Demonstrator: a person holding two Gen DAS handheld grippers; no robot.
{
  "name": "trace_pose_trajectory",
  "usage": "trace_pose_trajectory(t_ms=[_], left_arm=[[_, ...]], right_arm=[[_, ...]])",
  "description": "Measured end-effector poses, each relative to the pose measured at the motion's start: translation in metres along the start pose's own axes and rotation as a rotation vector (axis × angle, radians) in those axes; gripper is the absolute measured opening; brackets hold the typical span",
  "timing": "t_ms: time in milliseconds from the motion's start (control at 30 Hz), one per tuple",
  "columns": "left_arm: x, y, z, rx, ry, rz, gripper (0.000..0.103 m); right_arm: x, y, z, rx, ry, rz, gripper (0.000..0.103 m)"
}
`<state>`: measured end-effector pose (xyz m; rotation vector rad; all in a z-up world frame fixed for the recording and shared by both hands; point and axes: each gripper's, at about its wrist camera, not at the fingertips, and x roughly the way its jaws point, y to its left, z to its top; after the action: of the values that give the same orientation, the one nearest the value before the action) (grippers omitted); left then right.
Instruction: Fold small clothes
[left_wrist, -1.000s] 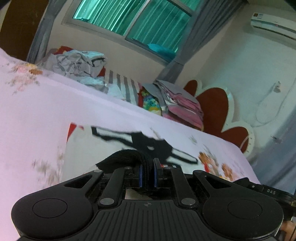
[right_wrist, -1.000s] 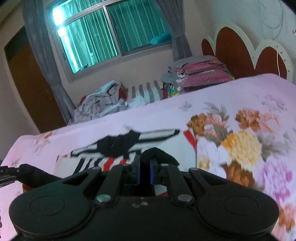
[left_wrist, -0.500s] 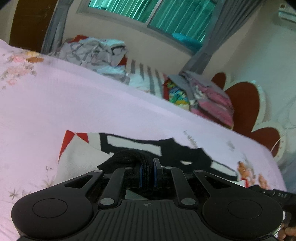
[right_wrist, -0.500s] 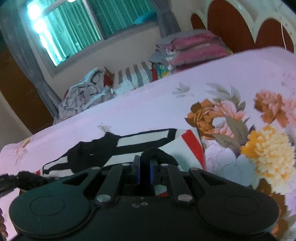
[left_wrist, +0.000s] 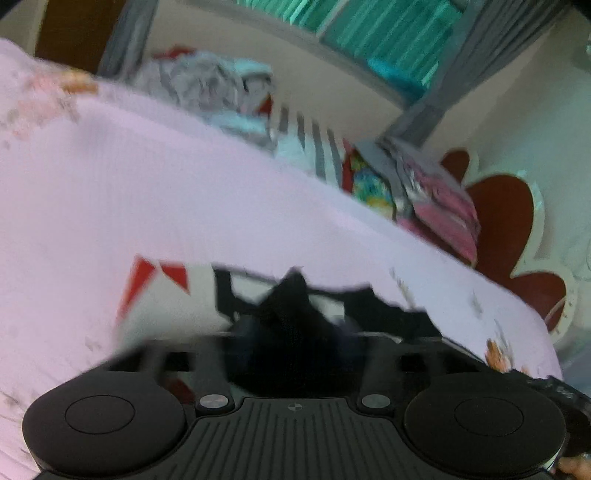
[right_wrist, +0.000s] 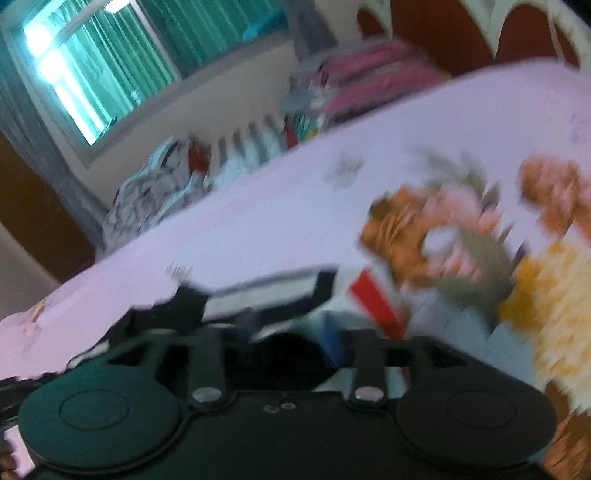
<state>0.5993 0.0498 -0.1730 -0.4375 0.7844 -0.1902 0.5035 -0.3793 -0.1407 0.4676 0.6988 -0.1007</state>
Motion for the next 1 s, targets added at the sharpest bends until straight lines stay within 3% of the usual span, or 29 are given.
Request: trace_pose_trajectory(t_ms=[33,100,333,367,400,467,533,600,700,800,900,1000], left_arm=[[-0.005,0.000,0.002,0.014,-0.035,0.031,0.076],[-0.011,0.001,0.005,0.040,-0.052,0.017,0.076],[0.001,-0.003,-0.003,0.190,0.019,0.035,0.076],[0.006,-0.005,-0.005,0.200,0.023,0.042,0.074],[0.008,-0.006,-0.005,0.209,0.022,0.054,0.057],[0.013,-0.008,-0.008,0.215,0.037,0.074,0.042],[0.013,-0.008,-0.012,0.223,0.023,0.092,0.036],[0.011,-0.010,-0.014,0.252,0.007,0.121,0.019],[0.010,-0.005,-0.014,0.252,-0.014,0.138,0.011],[0.010,-0.006,-0.018,0.270,-0.029,0.148,0.011],[0.012,-0.005,-0.019,0.275,-0.043,0.166,0.011],[0.014,-0.002,-0.020,0.264,-0.065,0.185,0.011]], right_arm=[[-0.001,0.000,0.003,-0.011,-0.001,0.003,0.062],[-0.003,0.000,0.006,-0.037,-0.007,0.000,0.056],[0.020,0.012,-0.007,-0.188,0.072,-0.002,0.056],[0.023,0.014,-0.009,-0.195,0.082,-0.002,0.052],[0.027,0.014,-0.010,-0.198,0.090,0.000,0.044],[0.031,0.014,-0.011,-0.199,0.096,-0.006,0.035],[0.033,0.014,-0.011,-0.196,0.101,-0.007,0.029],[0.034,0.015,-0.012,-0.204,0.114,0.013,0.019],[0.035,0.021,-0.014,-0.249,0.126,0.017,0.010],[0.034,0.025,-0.015,-0.279,0.108,0.015,0.006],[0.027,0.023,-0.013,-0.304,0.007,-0.069,0.005],[0.038,0.009,-0.016,-0.269,0.036,-0.113,0.004]])
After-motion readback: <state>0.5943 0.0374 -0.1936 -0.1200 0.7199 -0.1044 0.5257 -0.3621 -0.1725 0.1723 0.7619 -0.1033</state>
